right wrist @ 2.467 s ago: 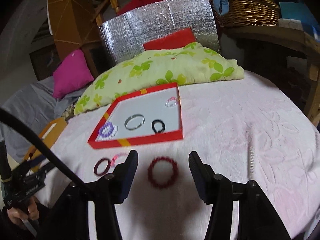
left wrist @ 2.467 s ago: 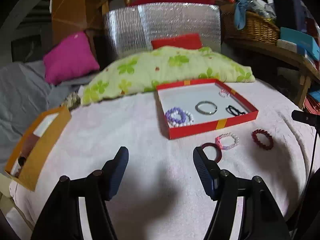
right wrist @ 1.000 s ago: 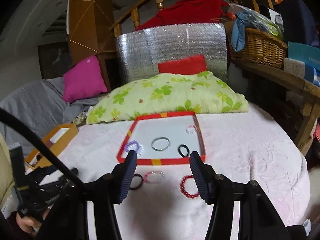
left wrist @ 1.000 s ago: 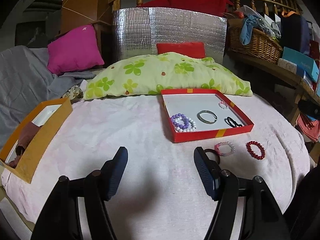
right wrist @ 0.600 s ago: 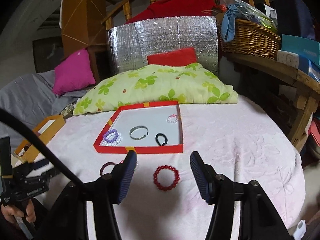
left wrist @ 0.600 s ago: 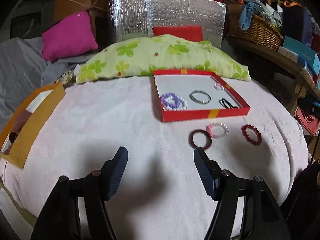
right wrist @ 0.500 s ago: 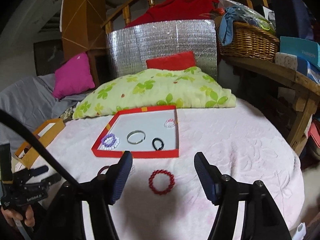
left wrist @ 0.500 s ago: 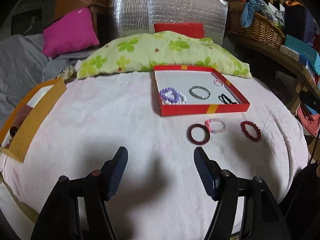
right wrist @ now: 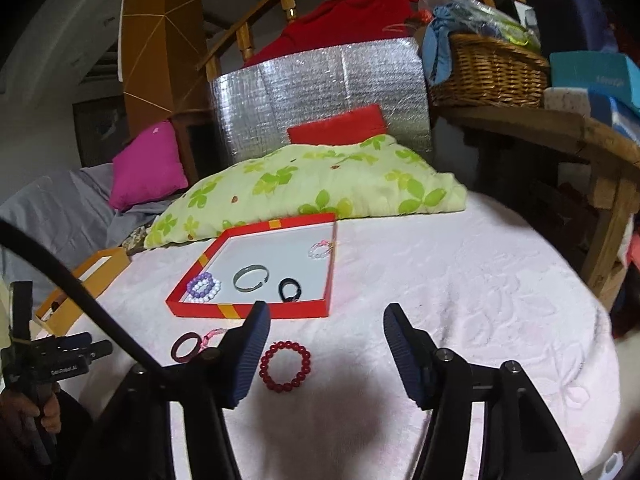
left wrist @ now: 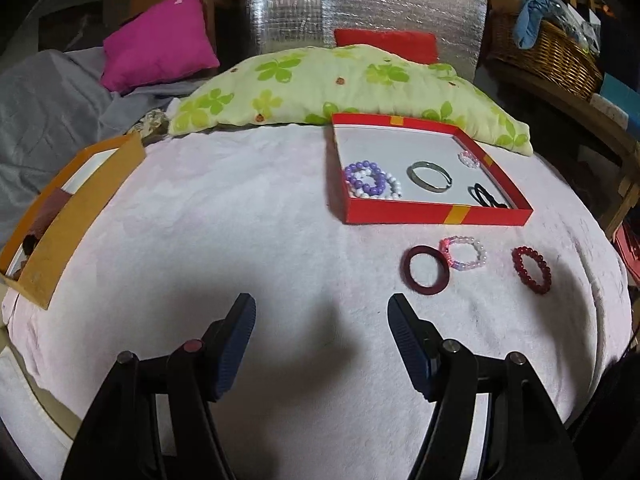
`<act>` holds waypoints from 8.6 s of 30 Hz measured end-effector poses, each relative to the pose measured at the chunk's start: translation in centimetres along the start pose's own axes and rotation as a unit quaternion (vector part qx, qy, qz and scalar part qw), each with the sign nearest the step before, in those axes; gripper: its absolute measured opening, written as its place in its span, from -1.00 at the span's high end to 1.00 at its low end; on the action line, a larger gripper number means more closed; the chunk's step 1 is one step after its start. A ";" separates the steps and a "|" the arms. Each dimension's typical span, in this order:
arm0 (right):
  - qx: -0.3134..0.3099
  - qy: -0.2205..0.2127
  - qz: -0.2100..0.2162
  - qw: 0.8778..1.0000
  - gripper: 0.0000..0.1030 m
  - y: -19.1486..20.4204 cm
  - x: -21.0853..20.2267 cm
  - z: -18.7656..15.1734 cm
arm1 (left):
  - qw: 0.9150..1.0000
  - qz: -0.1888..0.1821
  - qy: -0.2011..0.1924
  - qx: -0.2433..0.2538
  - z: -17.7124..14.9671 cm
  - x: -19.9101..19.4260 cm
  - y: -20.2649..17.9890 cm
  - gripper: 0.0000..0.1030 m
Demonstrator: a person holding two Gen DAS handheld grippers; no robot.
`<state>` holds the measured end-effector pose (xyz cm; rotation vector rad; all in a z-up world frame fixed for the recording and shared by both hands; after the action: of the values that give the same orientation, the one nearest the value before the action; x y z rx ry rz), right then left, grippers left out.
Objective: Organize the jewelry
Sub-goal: 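Move both grippers toward the maroon bangle and red bead bracelet, then grasp the maroon bangle with the left gripper while the right grasps the red bead bracelet, then carry the maroon bangle and red bead bracelet over the red box with both grippers, then open both grippers to drop the bracelets into the box and lift away, then move the right gripper down toward the pink-purple bead bracelet, then close the right gripper on the pink-purple bead bracelet and lift it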
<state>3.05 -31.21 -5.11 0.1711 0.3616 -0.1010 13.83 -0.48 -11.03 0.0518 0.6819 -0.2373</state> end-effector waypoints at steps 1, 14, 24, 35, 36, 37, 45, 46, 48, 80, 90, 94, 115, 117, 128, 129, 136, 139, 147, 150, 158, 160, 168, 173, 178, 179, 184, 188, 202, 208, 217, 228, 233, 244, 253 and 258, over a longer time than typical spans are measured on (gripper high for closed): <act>0.001 0.005 0.005 1.000 -0.08 0.1 0.5 -0.2 | 1.000 -0.001 0.000 0.004 0.1 0.2 -0.2 -0.34; -0.013 0.137 0.017 0.990 0.26 1.1 7.7 -4.3 | 0.996 -0.068 0.028 0.059 1.3 4.6 -4.6 -0.34; 0.001 0.208 0.018 0.978 0.55 1.2 12.4 -6.1 | 0.985 -0.137 0.048 0.092 1.0 6.8 -7.3 -0.34; -0.043 0.188 -0.002 0.981 0.79 2.0 12.1 -6.5 | 0.985 -0.139 0.077 0.068 1.2 9.4 -7.0 -0.33; -0.045 0.188 -0.002 0.981 0.79 2.0 12.1 -6.6 | 0.985 -0.143 0.074 0.064 1.2 9.3 -6.8 -0.24; -0.047 0.187 -0.004 0.981 0.79 2.0 12.1 -6.7 | 0.985 -0.143 0.073 0.064 1.2 9.3 -6.7 -0.06; -0.053 0.186 -0.008 0.981 0.78 2.3 12.3 -6.9 | 0.984 -0.145 0.057 0.090 1.1 9.1 -7.3 0.71; -0.051 0.186 -0.007 0.981 0.78 2.3 12.4 -6.9 | 0.983 -0.143 0.054 0.098 1.0 9.0 -7.5 0.74; -0.051 0.183 -0.001 0.982 0.76 2.3 12.3 -6.9 | 0.983 -0.143 0.050 0.104 1.1 8.9 -7.6 0.80; 0.045 0.083 0.105 0.990 0.79 2.7 11.7 4.7 | 0.988 -0.137 -0.022 0.063 9.4 7.2 -5.3 0.83; 0.076 0.143 0.095 0.982 0.78 4.2 25.5 8.3 | 0.992 -0.117 0.021 0.040 14.9 16.3 -6.8 0.83; 0.081 0.166 0.081 0.980 0.79 4.3 30.0 7.5 | 0.991 -0.116 0.048 0.042 15.0 19.1 -6.8 0.83; 0.039 0.130 0.026 0.990 0.62 2.8 23.6 8.2 | 0.994 -0.070 0.018 0.083 12.7 13.8 -6.4 -0.06; 0.038 0.126 0.028 0.991 0.45 2.8 21.6 8.0 | 0.994 -0.069 0.006 0.080 12.9 12.4 -6.0 -0.06; 0.053 0.103 0.057 0.992 -0.03 1.9 12.6 5.8 | 0.997 -0.063 -0.013 0.037 9.8 6.2 -3.1 -0.23; 0.057 0.105 0.061 0.991 -0.03 1.8 12.0 5.4 | 0.997 -0.062 -0.015 0.036 9.3 5.7 -2.9 -0.24; 0.057 0.135 0.082 0.986 -0.03 2.4 9.7 2.5 | 0.998 -0.042 0.002 0.041 5.2 3.6 -1.5 -0.24; 0.053 0.156 0.097 0.982 -0.03 3.5 9.4 1.0 | 0.998 -0.040 0.001 0.053 3.6 2.5 -1.7 -0.24; 0.004 0.206 0.097 0.974 -0.03 7.5 11.4 -2.3 | 0.996 -0.029 0.017 0.087 0.3 2.5 -3.1 -0.25; -0.002 0.219 0.091 0.971 -0.03 7.9 12.2 -3.0 | 0.996 -0.018 0.016 0.089 0.1 3.2 -3.1 -0.25; -0.011 0.233 0.084 0.969 0.09 8.5 13.9 -4.0 | 0.998 -0.005 0.036 0.059 0.3 4.6 -2.1 -0.25; -0.013 0.235 0.089 0.968 0.19 9.0 14.3 -4.1 | 0.998 -0.004 0.039 0.058 0.3 4.8 -2.0 -0.25; -0.018 0.228 0.085 0.970 0.31 9.6 15.2 -4.0 | 0.997 -0.006 0.037 0.067 0.4 4.9 -2.4 -0.25; -0.009 0.233 0.078 0.969 0.31 9.4 16.4 -4.2 | 0.997 0.001 0.034 0.067 0.5 5.0 -2.5 -0.25; -0.022 0.248 0.066 0.966 0.51 9.9 18.0 -5.3 | 0.996 0.014 0.024 0.083 0.4 4.8 -2.9 -0.25; -0.023 0.254 0.061 0.965 0.64 9.9 18.3 -5.7 | 0.996 0.016 0.023 0.086 0.4 4.8 -2.9 -0.25; -0.029 0.245 0.055 0.967 0.73 9.6 18.0 -5.8 | 0.995 0.019 0.017 0.095 0.4 4.6 -3.1 -0.25; -0.046 0.241 0.052 0.968 0.73 9.8 17.5 -5.8 | 0.995 0.022 0.016 0.101 0.4 4.6 -3.3 -0.25; -0.011 0.221 0.073 0.973 0.73 7.9 14.7 -4.3 | 0.993 0.024 0.013 0.111 0.4 4.6 -3.6 -0.25; 0.001 0.216 0.086 0.973 0.73 7.4 13.9 -3.7 | 0.993 0.027 0.015 0.117 0.2 4.8 -3.9 -0.25; 0.044 0.204 0.108 0.972 0.75 5.6 12.9 -2.3 | 0.995 0.021 0.020 0.097 0.7 5.2 -3.3 -0.25; 0.043 0.247 0.089 0.964 0.74 5.4 14.1 -3.4 | 0.994 0.020 0.025 0.100 0.7 5.5 -3.4 -0.25; 0.029 0.265 0.074 0.961 0.61 5.5 14.8 -4.4 | 0.994 0.018 0.024 0.102 0.7 5.3 -3.5 -0.25; -0.002 0.287 0.060 0.956 0.57 6.5 15.6 -6.1 | 0.994 0.016 0.025 0.102 0.6 5.2 -3.4 -0.25; -0.054 0.275 0.065 0.958 0.57 7.7 15.2 -6.7 | 0.994 0.017 0.028 0.107 0.5 5.4 -3.6 -0.25; -0.060 0.272 0.070 0.958 0.66 7.9 15.0 -6.6 | 0.993 0.016 0.030 0.111 0.5 5.5 -3.7 -0.25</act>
<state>15.79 -23.26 -15.45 0.1010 0.9024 0.1136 17.42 -5.25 -14.02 0.2832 0.7121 -0.2801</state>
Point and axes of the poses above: each gripper's, at about its wrist camera, not at the fingertips, and x roughly the way its jaws point, y to its left, z to its top, the point moved 1 cm from there along x, roughly the way its jaws point, and after that the axes turned 7 degrees about -y, right-handed, at the moved point
